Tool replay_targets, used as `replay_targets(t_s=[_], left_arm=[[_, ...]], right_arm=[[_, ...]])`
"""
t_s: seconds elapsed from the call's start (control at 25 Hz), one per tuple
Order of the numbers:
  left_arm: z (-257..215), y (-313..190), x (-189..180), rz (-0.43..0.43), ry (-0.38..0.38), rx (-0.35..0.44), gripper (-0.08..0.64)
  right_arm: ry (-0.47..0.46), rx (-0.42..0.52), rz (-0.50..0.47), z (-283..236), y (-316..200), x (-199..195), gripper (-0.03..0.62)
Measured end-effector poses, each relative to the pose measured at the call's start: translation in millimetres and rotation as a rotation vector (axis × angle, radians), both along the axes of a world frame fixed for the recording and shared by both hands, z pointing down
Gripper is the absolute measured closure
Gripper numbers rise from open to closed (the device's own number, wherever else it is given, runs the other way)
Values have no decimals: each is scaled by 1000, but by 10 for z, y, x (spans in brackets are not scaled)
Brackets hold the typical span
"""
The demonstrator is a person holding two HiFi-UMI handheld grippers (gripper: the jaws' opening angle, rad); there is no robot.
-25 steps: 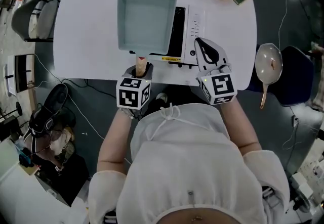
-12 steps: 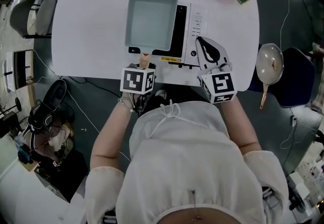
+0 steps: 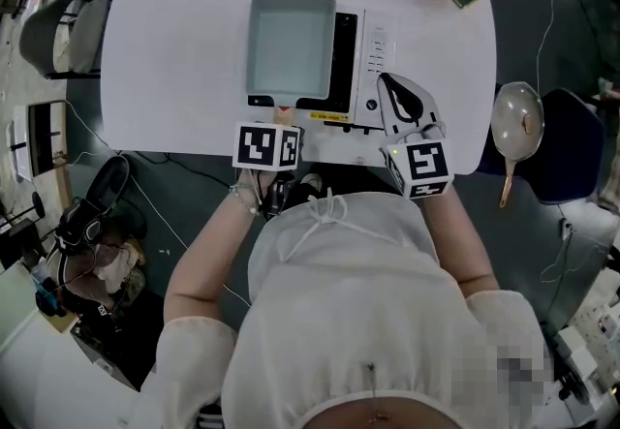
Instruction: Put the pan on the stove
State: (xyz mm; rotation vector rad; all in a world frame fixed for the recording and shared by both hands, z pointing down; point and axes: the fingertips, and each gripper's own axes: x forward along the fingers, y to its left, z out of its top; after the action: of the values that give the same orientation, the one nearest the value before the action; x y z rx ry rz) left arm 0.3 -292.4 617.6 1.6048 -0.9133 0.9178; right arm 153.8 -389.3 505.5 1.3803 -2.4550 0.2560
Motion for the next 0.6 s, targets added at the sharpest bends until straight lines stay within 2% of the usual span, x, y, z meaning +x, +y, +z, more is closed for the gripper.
replay_targets(t_s=[0.24,0.48,0.52,0.6], left_arm=[[-23,66,-10,44,4,-33,515],[-139,87,67,120,78,-45,503],[-145,101,92,136,91,-51,477],[-164,138,143,152,121,-53,377]], right_arm=[[7,-5,15,16,10,18,588],[18,-23,28,40,56,-42,588],[20,-22,29,41,68,-58,588],[26,-19,32,39,109,-90,588]])
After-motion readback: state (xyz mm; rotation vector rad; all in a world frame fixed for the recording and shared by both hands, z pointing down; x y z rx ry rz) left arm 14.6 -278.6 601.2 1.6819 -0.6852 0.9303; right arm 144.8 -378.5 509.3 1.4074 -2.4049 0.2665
